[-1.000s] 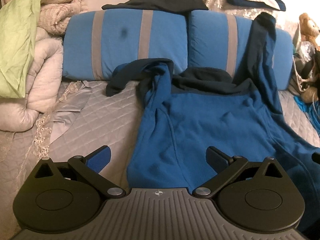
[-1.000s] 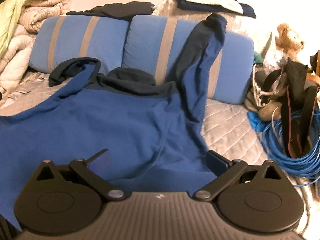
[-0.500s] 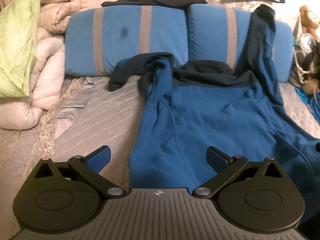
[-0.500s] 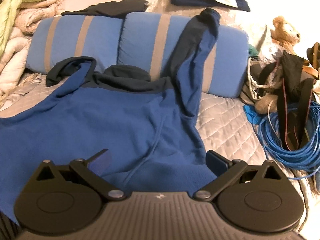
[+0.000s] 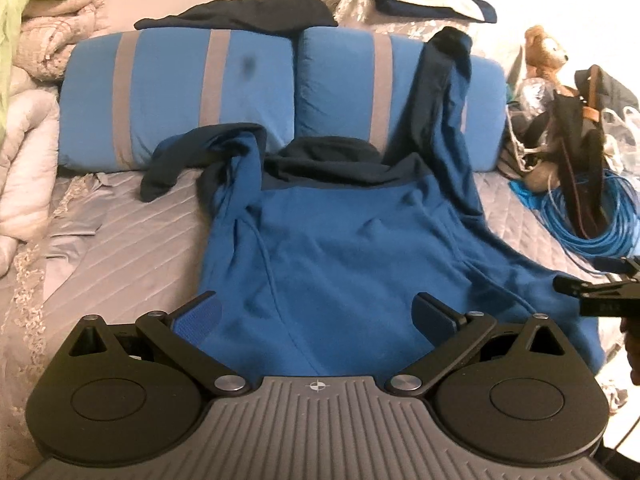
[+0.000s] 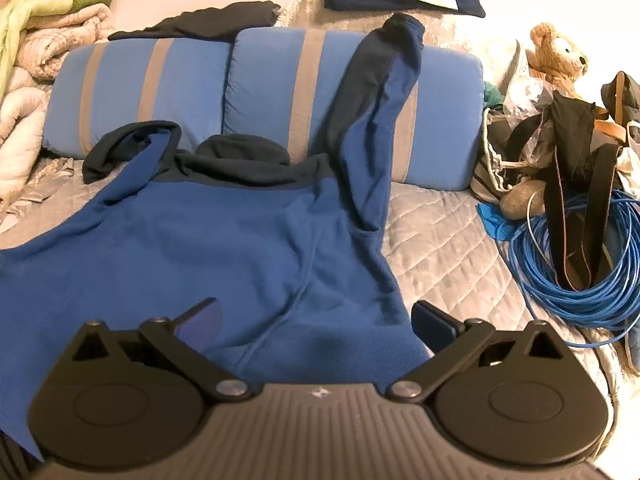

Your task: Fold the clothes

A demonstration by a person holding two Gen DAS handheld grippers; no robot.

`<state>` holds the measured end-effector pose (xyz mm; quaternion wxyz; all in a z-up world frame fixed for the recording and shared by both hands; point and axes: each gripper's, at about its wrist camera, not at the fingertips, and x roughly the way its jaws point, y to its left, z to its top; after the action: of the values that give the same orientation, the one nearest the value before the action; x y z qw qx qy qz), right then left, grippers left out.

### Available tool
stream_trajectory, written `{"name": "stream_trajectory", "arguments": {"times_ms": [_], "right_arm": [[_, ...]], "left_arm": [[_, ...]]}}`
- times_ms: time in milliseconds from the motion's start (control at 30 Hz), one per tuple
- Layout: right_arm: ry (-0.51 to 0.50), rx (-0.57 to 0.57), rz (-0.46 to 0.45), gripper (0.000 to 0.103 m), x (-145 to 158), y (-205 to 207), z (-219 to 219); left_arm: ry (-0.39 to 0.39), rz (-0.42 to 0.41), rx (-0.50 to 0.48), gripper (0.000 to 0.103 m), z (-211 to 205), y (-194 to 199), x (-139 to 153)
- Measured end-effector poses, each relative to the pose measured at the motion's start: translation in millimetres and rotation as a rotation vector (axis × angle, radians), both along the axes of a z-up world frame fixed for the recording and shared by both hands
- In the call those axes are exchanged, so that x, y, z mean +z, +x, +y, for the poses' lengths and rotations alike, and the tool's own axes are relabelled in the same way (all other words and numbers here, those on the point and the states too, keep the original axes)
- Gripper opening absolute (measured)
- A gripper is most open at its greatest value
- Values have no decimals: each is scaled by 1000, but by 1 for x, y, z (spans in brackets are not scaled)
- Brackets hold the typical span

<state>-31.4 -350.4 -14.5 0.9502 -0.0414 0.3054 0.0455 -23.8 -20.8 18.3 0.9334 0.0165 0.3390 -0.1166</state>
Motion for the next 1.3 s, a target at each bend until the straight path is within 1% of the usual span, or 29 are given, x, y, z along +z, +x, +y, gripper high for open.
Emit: {"name": "stream_trajectory", "arguments": {"times_ms": [67, 233, 333, 400, 467, 533, 567, 667, 733, 800, 867, 900, 933, 1033, 1100, 1167, 1200, 1233, 1267, 1300], "right_arm": [[3, -7, 4, 103, -2, 1, -6], [19, -21, -15, 103, -4, -1, -29], [23, -30, -23, 103, -6, -2, -42], [53, -14, -17, 103, -8, -2, -51], [107, 23, -5, 103, -11, -4, -61], [129, 43, 4, 103, -12, -5, -68], [137, 53, 8, 103, -12, -6, -71], [158, 62, 15, 103, -14, -6, -85], [214, 61, 31, 103, -16, -4, -97], [277, 57, 47, 103, -18, -1, -109], [334, 49, 60, 103, -22, 1, -121], [358, 47, 66, 103, -23, 2, -126], [377, 45, 71, 103, -25, 3, -131], [434, 40, 78, 103, -29, 3, -145], [459, 44, 82, 103, -33, 3, -151], [485, 47, 87, 103, -36, 3, -158], [499, 49, 95, 103, -39, 4, -161], [514, 52, 108, 103, -43, 5, -163], [528, 54, 121, 103, -48, 7, -166], [545, 59, 134, 103, -52, 8, -168]], "left_arm": [[-14, -1, 0, 103, 11, -1, -2], [-19, 15, 76, 103, 49, -1, -7], [-69, 41, 99, 103, 75, -2, -7], [-126, 86, 100, 103, 94, -1, -9], [-213, 128, 100, 103, 115, -1, -14], [-312, 175, 112, 103, 133, -1, -20], [-350, 199, 111, 103, 138, -1, -23], [-425, 250, 89, 103, 146, 0, -34], [-478, 281, 64, 103, 149, 1, -42], [-554, 317, 42, 101, 152, 3, -54], [-624, 347, 31, 87, 153, 6, -65], [-656, 362, 26, 84, 153, 8, -70], [-676, 370, 24, 76, 153, 9, -74], [-686, 361, 34, 71, 154, 8, -77], [-690, 352, 41, 65, 156, 7, -76], [-695, 339, 46, 51, 159, 5, -76], [-709, 338, 42, 45, 160, 4, -75], [-739, 345, 27, 31, 159, 3, -75], [-769, 351, 12, 28, 159, 2, -75], [-785, 355, 0, 28, 157, 2, -76]]}}
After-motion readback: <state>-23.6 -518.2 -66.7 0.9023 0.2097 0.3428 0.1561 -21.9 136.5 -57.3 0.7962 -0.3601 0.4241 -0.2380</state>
